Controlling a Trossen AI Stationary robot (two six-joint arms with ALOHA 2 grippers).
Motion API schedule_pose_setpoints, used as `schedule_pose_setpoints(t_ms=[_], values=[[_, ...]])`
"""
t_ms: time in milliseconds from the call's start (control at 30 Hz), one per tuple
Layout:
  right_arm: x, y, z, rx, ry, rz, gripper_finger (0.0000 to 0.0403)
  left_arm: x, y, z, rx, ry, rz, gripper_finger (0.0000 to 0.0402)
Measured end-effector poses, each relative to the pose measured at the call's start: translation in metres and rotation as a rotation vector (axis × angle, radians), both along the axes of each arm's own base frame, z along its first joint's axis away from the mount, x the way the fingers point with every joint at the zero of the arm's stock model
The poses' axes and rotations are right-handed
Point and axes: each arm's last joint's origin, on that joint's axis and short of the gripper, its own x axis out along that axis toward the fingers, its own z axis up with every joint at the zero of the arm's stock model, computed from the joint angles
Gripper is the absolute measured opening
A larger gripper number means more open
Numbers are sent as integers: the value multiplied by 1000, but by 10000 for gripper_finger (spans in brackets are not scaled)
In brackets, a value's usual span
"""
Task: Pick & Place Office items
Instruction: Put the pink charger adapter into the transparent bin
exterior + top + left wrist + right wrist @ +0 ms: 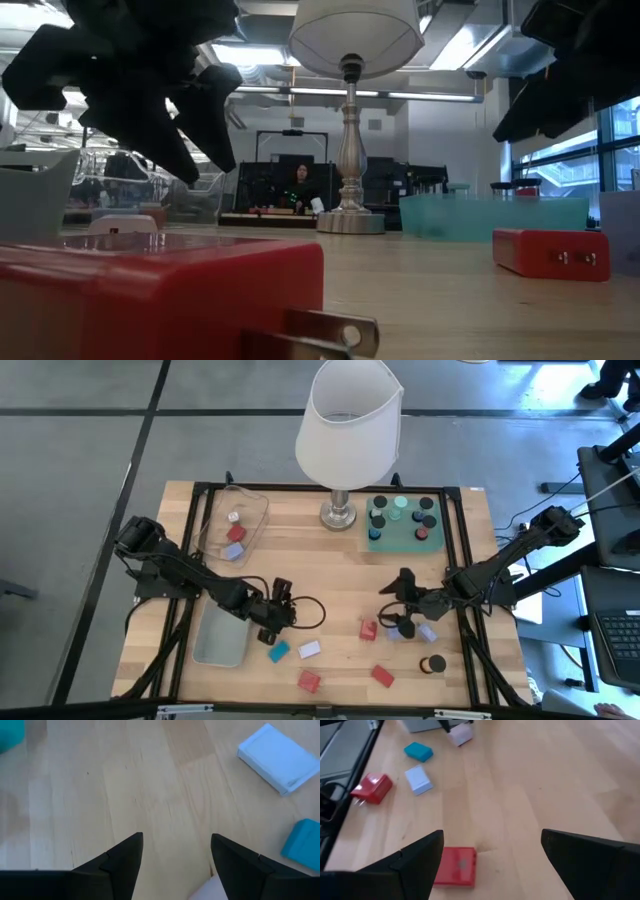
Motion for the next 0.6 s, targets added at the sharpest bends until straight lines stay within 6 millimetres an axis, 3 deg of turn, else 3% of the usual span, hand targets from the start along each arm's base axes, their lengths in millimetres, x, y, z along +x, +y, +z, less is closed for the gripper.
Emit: schedule_pose_setpoints(t_ms=[433, 600], values=[[0, 2, -1, 40, 26, 56, 339, -1, -2, 0, -30, -14, 52, 228], [-1, 2, -1, 40, 26, 56, 339, 0, -8, 1, -110, 26, -112, 227]])
